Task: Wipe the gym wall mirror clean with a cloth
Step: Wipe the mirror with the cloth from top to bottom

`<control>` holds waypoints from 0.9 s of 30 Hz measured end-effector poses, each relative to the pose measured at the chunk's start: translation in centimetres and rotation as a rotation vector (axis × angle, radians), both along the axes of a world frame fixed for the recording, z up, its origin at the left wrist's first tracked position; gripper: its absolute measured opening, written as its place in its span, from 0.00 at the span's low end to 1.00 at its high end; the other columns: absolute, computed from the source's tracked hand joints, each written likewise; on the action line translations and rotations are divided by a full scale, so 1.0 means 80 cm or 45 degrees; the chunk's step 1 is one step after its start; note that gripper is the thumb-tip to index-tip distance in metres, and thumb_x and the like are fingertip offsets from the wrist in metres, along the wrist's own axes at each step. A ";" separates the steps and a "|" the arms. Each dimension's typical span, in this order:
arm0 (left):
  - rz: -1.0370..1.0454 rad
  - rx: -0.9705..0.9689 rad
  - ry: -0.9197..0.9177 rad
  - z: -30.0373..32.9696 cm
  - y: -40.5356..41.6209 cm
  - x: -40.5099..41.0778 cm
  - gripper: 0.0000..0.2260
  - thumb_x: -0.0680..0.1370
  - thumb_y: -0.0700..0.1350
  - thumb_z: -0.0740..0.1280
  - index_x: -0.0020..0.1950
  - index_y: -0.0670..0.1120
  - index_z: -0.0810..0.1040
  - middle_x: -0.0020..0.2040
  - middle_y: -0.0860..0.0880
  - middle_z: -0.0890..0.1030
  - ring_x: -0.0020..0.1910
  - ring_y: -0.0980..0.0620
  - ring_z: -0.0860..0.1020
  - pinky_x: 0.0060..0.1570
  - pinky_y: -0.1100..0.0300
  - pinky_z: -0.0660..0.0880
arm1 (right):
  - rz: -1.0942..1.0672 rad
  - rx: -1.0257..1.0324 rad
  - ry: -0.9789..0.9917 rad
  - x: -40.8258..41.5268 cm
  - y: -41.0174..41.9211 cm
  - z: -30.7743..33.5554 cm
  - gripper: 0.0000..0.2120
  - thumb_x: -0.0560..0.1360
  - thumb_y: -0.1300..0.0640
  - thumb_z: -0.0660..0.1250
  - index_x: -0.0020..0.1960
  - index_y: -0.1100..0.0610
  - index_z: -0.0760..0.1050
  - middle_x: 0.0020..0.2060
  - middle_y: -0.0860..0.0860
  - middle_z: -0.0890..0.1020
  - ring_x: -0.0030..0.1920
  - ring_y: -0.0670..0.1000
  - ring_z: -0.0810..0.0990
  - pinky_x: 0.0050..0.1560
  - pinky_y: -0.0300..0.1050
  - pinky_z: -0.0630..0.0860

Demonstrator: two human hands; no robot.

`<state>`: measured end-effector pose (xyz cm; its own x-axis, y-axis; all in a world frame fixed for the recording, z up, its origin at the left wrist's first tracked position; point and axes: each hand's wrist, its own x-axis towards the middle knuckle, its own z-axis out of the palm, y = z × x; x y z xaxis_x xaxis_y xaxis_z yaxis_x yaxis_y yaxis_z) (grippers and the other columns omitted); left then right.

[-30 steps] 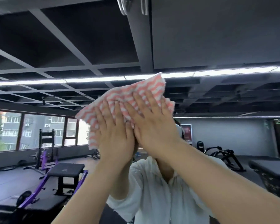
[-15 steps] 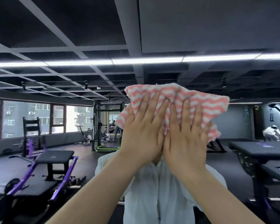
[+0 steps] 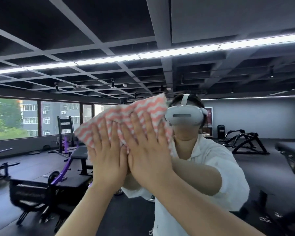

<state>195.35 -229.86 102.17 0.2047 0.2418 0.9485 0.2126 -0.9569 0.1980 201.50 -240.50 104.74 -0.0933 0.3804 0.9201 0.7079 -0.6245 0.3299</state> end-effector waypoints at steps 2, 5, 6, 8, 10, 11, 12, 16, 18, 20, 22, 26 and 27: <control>-0.002 -0.041 -0.032 -0.027 -0.002 0.002 0.26 0.81 0.56 0.42 0.75 0.59 0.32 0.77 0.49 0.37 0.76 0.49 0.36 0.72 0.45 0.39 | -0.013 -0.093 -0.038 0.001 -0.002 -0.012 0.28 0.77 0.49 0.48 0.76 0.52 0.60 0.76 0.54 0.56 0.77 0.58 0.50 0.75 0.57 0.41; -0.049 -0.031 -0.080 -0.053 -0.021 0.016 0.26 0.81 0.53 0.43 0.76 0.58 0.32 0.76 0.52 0.32 0.76 0.50 0.34 0.73 0.51 0.36 | -0.020 -0.193 -0.105 0.013 -0.023 -0.026 0.28 0.76 0.51 0.49 0.75 0.52 0.62 0.76 0.51 0.58 0.77 0.55 0.51 0.76 0.55 0.41; -0.056 -0.038 -0.091 -0.056 -0.031 0.022 0.27 0.81 0.52 0.44 0.76 0.58 0.32 0.76 0.51 0.35 0.75 0.51 0.33 0.72 0.48 0.38 | -0.027 -0.202 -0.118 0.019 -0.035 -0.029 0.28 0.76 0.51 0.49 0.76 0.53 0.62 0.76 0.51 0.57 0.77 0.55 0.52 0.76 0.55 0.41; -0.045 -0.032 -0.086 -0.057 -0.056 0.034 0.26 0.82 0.53 0.44 0.76 0.56 0.34 0.77 0.45 0.42 0.76 0.49 0.35 0.70 0.41 0.45 | -0.044 -0.191 -0.141 0.030 -0.062 -0.032 0.27 0.76 0.51 0.50 0.75 0.54 0.63 0.75 0.52 0.59 0.76 0.55 0.54 0.76 0.55 0.42; -0.043 0.003 -0.048 -0.053 -0.085 0.049 0.25 0.82 0.55 0.40 0.78 0.52 0.38 0.77 0.40 0.45 0.76 0.45 0.38 0.67 0.36 0.51 | -0.067 -0.181 -0.136 0.046 -0.095 -0.036 0.27 0.77 0.51 0.50 0.75 0.55 0.63 0.75 0.53 0.61 0.76 0.55 0.54 0.75 0.56 0.46; -0.044 0.027 -0.020 -0.050 -0.102 0.058 0.25 0.82 0.55 0.39 0.78 0.51 0.42 0.78 0.40 0.44 0.76 0.44 0.38 0.65 0.35 0.55 | -0.095 -0.181 -0.129 0.056 -0.114 -0.038 0.28 0.77 0.51 0.51 0.76 0.56 0.61 0.76 0.53 0.60 0.76 0.56 0.53 0.75 0.57 0.47; -0.041 0.060 0.007 -0.048 -0.118 0.067 0.24 0.82 0.55 0.38 0.78 0.49 0.44 0.78 0.41 0.42 0.76 0.44 0.38 0.64 0.35 0.60 | -0.131 -0.179 -0.129 0.067 -0.133 -0.041 0.29 0.77 0.51 0.51 0.76 0.56 0.58 0.76 0.54 0.58 0.77 0.56 0.51 0.75 0.57 0.46; -0.083 0.227 0.098 -0.046 -0.191 0.108 0.25 0.82 0.55 0.38 0.79 0.49 0.43 0.78 0.43 0.39 0.77 0.43 0.39 0.61 0.37 0.63 | -0.284 -0.109 -0.133 0.110 -0.215 -0.058 0.31 0.76 0.50 0.51 0.77 0.58 0.52 0.78 0.56 0.49 0.78 0.57 0.44 0.75 0.60 0.43; -0.105 0.281 0.145 -0.044 -0.228 0.127 0.25 0.82 0.55 0.38 0.79 0.50 0.44 0.78 0.43 0.41 0.77 0.42 0.41 0.60 0.37 0.64 | -0.340 -0.057 -0.111 0.129 -0.256 -0.065 0.33 0.75 0.49 0.50 0.78 0.59 0.50 0.78 0.56 0.47 0.78 0.58 0.43 0.75 0.61 0.42; -0.117 0.315 0.205 -0.036 -0.266 0.143 0.25 0.82 0.55 0.38 0.78 0.51 0.48 0.78 0.43 0.42 0.77 0.42 0.42 0.58 0.36 0.69 | -0.379 -0.003 -0.084 0.148 -0.295 -0.069 0.34 0.74 0.48 0.51 0.78 0.58 0.49 0.78 0.56 0.44 0.78 0.58 0.43 0.73 0.62 0.46; -0.148 0.347 0.230 -0.027 -0.299 0.160 0.24 0.82 0.55 0.38 0.78 0.51 0.48 0.78 0.44 0.44 0.77 0.41 0.43 0.57 0.35 0.70 | -0.400 0.042 -0.072 0.167 -0.331 -0.066 0.35 0.74 0.48 0.52 0.78 0.58 0.48 0.78 0.55 0.42 0.77 0.58 0.45 0.72 0.63 0.49; -0.159 0.413 0.177 0.004 -0.350 0.191 0.25 0.82 0.54 0.40 0.79 0.49 0.44 0.78 0.43 0.49 0.77 0.41 0.43 0.60 0.32 0.67 | -0.403 0.111 -0.083 0.194 -0.383 -0.036 0.37 0.75 0.47 0.51 0.78 0.57 0.40 0.77 0.57 0.53 0.76 0.59 0.50 0.72 0.62 0.47; -0.157 0.421 0.167 0.015 -0.360 0.197 0.25 0.82 0.54 0.43 0.79 0.49 0.46 0.78 0.42 0.51 0.77 0.42 0.44 0.61 0.31 0.66 | -0.383 0.125 -0.071 0.197 -0.392 -0.025 0.37 0.75 0.48 0.51 0.79 0.57 0.41 0.76 0.57 0.56 0.76 0.59 0.51 0.72 0.62 0.49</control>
